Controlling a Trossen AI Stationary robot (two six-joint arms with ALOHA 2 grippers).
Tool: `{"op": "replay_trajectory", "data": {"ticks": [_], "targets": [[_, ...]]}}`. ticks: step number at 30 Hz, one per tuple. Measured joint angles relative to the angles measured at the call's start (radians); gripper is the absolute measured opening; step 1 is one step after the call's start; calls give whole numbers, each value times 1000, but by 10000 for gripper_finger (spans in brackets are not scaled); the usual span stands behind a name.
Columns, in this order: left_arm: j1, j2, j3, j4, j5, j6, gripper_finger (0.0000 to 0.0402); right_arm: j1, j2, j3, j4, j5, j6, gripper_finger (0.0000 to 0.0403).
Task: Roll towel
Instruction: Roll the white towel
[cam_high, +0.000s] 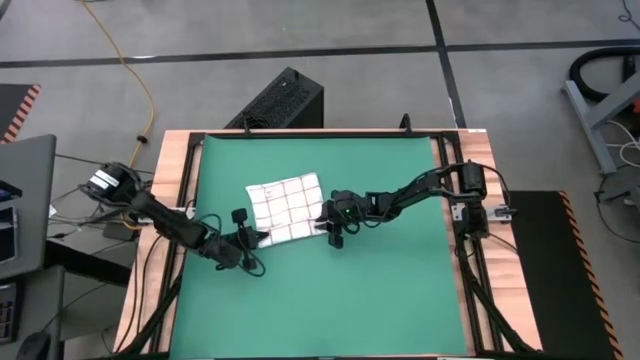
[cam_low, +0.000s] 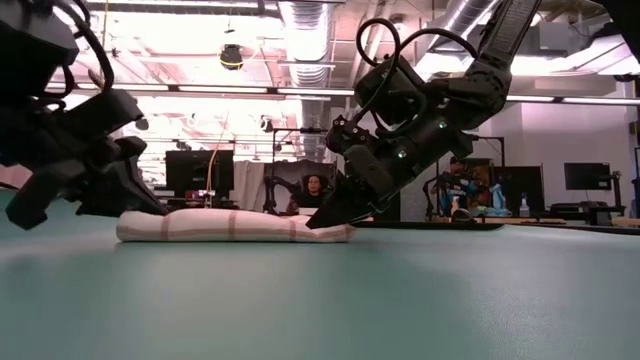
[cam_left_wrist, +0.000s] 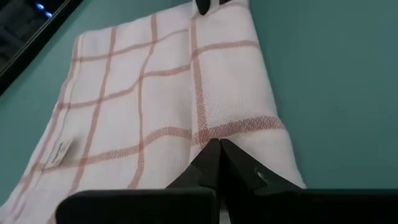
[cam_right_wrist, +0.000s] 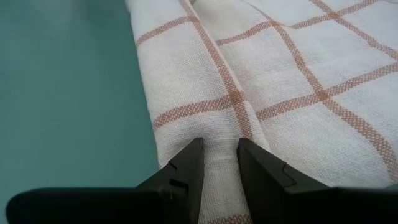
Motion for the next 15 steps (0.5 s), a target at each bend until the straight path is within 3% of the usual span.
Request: {"op": "replay_trajectory", "data": {"ticks": [6, 15], "targets": [[-1, 77, -1, 16, -17, -71, 0, 0, -77, -2, -7, 0, -64, 122], [-9, 75, -1, 2, -10, -81, 0, -9, -285, -3, -95, -21, -246, 122]]}}
